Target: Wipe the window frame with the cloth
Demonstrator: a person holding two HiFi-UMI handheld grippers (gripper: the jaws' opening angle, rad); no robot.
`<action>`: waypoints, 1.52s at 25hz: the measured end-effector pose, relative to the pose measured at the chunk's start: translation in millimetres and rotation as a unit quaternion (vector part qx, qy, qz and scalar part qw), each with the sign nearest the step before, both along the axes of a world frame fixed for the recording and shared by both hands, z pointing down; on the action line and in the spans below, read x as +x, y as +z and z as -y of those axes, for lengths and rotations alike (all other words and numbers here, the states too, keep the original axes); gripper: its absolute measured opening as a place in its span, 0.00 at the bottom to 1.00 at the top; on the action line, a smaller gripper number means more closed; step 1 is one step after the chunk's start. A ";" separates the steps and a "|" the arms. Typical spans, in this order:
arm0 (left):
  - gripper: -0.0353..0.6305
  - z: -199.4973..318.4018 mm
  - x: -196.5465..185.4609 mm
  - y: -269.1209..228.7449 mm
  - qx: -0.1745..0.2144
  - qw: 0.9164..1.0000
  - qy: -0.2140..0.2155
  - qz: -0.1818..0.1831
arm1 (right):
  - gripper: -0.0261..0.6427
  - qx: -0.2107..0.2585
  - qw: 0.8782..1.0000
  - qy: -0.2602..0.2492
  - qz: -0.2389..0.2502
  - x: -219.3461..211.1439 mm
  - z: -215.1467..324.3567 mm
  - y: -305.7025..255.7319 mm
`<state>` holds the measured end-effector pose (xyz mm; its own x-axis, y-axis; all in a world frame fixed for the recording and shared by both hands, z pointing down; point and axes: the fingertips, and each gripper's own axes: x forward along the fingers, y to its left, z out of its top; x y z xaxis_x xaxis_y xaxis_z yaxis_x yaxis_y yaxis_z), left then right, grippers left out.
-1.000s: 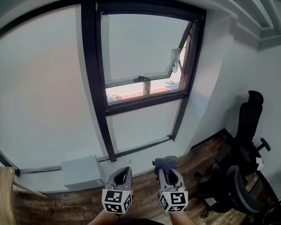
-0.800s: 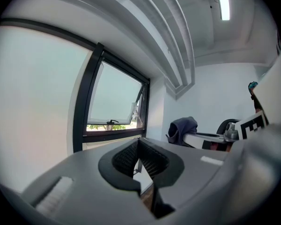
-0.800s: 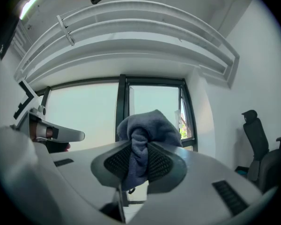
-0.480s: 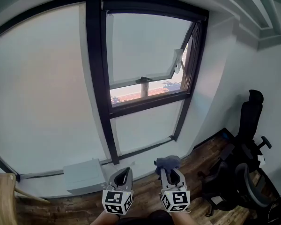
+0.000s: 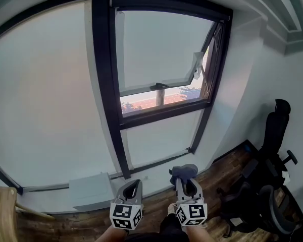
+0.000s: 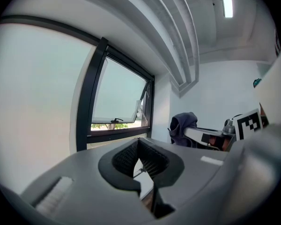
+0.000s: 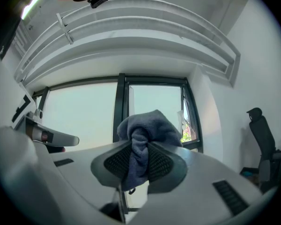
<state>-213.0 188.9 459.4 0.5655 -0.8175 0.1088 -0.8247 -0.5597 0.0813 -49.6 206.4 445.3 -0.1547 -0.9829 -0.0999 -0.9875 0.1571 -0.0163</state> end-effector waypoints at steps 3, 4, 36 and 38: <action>0.06 27.0 10.8 -1.0 0.003 1.000 -0.003 0.002 | 0.16 -0.002 1.000 -0.001 -0.001 12.8 29.1 1.9; 0.06 36.5 15.4 -0.6 0.003 1.000 -0.004 0.002 | 0.16 -0.003 1.000 -0.001 -0.003 17.4 39.5 2.6; 0.06 322.2 206.6 8.9 -0.048 0.998 -0.026 0.015 | 0.16 -0.056 0.997 -0.050 -0.019 182.8 338.8 18.8; 0.06 333.3 215.1 10.0 -0.052 0.998 -0.030 0.013 | 0.16 -0.059 0.997 -0.053 -0.022 192.6 351.5 20.1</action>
